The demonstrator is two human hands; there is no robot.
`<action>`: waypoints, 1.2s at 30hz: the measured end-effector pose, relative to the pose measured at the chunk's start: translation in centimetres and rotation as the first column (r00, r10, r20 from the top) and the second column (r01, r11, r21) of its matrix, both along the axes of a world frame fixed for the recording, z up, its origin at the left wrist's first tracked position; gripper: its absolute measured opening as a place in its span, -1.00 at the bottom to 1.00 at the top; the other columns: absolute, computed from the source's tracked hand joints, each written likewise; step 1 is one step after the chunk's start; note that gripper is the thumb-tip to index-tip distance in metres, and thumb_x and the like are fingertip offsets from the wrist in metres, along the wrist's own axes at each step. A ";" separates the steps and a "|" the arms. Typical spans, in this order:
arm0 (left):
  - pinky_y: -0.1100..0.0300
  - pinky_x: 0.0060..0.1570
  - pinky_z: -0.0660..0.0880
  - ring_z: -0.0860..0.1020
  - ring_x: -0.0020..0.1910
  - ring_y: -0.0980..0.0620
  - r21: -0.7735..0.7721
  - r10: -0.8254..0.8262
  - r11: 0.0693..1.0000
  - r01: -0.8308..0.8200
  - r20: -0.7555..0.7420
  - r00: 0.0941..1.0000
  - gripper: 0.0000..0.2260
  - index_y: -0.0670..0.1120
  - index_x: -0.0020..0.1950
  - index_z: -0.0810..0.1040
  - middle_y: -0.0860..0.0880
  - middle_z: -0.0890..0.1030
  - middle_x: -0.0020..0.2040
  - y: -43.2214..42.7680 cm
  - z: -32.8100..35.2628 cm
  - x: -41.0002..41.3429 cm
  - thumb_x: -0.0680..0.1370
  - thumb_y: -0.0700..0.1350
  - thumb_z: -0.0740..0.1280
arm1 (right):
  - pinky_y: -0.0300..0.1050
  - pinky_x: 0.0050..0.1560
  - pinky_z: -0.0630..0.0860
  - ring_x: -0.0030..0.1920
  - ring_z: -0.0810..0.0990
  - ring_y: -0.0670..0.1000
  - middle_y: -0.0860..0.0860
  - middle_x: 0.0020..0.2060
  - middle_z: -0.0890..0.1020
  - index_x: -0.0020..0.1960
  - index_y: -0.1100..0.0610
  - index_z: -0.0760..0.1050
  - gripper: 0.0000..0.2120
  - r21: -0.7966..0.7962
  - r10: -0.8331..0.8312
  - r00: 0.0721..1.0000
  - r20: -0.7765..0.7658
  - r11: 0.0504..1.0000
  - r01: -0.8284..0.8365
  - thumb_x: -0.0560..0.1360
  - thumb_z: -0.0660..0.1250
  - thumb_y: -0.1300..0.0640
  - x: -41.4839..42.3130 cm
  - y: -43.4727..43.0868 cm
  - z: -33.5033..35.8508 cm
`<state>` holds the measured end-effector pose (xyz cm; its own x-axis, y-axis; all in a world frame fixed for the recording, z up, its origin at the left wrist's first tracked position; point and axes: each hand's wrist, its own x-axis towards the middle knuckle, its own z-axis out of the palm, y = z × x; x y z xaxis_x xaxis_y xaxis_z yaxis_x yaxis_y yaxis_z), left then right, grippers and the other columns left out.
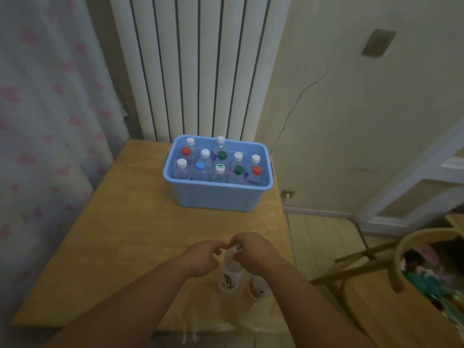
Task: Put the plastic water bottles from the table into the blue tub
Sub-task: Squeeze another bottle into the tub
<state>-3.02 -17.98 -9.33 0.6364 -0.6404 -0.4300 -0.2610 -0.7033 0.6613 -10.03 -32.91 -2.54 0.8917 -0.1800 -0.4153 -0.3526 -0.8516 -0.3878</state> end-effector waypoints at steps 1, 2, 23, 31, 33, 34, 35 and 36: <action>0.17 0.06 0.52 0.56 0.07 0.06 -0.015 0.005 1.000 -0.006 -0.009 1.000 -0.48 0.12 0.42 0.42 0.01 0.55 0.27 -0.1 0.0 0.1 0.50 -0.23 0.35 | -0.09 0.09 0.53 0.16 0.56 0.06 0.03 0.19 0.58 0.23 -0.06 0.52 -0.66 0.005 -0.016 1.000 0.012 1.000 0.016 0.46 0.37 0.09 0.1 -0.1 0.1; 0.16 0.07 0.53 0.56 0.08 0.06 -0.039 0.014 0.999 -0.015 -0.029 0.999 -0.47 0.12 0.42 0.42 0.01 0.54 0.26 -0.1 0.0 0.3 0.49 -0.21 0.39 | -0.07 0.10 0.54 0.14 0.57 0.05 0.03 0.18 0.59 0.22 -0.06 0.53 -0.68 0.014 -0.032 0.999 0.032 0.999 0.032 0.47 0.36 0.09 0.3 -0.2 0.3; 0.03 0.02 0.63 0.62 0.00 0.11 -0.496 0.037 0.868 0.021 0.106 0.994 -0.39 0.16 0.30 0.43 0.07 0.57 0.11 -5.0 17.0 20.1 0.32 -0.02 0.59 | -0.20 -0.12 0.48 -0.03 0.55 -0.01 0.00 0.04 0.60 0.18 -0.04 0.54 -0.73 0.237 -0.356 0.713 0.605 0.934 0.266 0.51 0.27 0.15 16.6 -0.6 15.9; 0.06 0.14 0.56 0.57 0.13 0.09 -0.462 0.048 0.886 0.044 0.185 0.982 -0.31 0.16 0.46 0.33 0.08 0.56 0.25 -10.2 19.1 26.9 0.39 0.00 0.53 | -0.20 0.00 0.39 0.03 0.51 -0.04 0.00 0.18 0.57 0.25 0.00 0.50 -0.72 0.169 -0.324 0.704 0.632 0.944 0.282 0.56 0.23 0.14 23.9 -5.1 17.7; 0.17 0.08 0.50 0.54 0.10 0.10 -0.438 0.051 0.897 0.051 0.220 0.974 -0.36 0.13 0.46 0.32 0.10 0.56 0.19 -11.9 18.6 28.1 0.43 -0.04 0.50 | -0.19 0.00 0.39 0.07 0.54 -0.01 -0.01 0.16 0.57 0.23 -0.01 0.50 -0.74 0.151 -0.302 0.720 0.625 0.951 0.268 0.57 0.23 0.15 25.6 -6.6 16.9; 0.19 0.06 0.47 0.53 0.10 0.09 -0.428 0.065 0.903 0.042 0.232 0.970 -0.36 0.11 0.46 0.32 0.09 0.55 0.18 -12.8 18.3 28.6 0.44 -0.05 0.49 | -0.19 -0.01 0.39 0.06 0.54 -0.01 -0.01 0.16 0.57 0.22 -0.01 0.51 -0.74 0.141 -0.288 0.727 0.624 0.956 0.258 0.57 0.22 0.16 26.3 -7.4 16.4; 0.18 0.08 0.47 0.54 0.13 0.07 -0.416 0.079 0.909 0.030 0.243 0.967 -0.37 0.10 0.45 0.32 0.07 0.56 0.20 -13.7 17.9 29.2 0.44 -0.04 0.50 | -0.19 -0.02 0.39 0.04 0.53 -0.02 -0.01 0.15 0.57 0.22 -0.01 0.51 -0.74 0.139 -0.283 0.734 0.618 0.958 0.252 0.57 0.21 0.17 27.1 -8.2 15.8; 0.15 0.10 0.48 0.54 0.16 0.05 -0.400 0.089 0.916 0.016 0.244 0.966 -0.37 0.10 0.44 0.33 0.05 0.56 0.23 -14.6 17.3 29.7 0.43 -0.03 0.50 | -0.19 -0.03 0.38 0.03 0.52 -0.03 -0.01 0.14 0.57 0.22 0.00 0.51 -0.74 0.142 -0.282 0.741 0.609 0.958 0.248 0.58 0.21 0.17 27.8 -9.1 15.2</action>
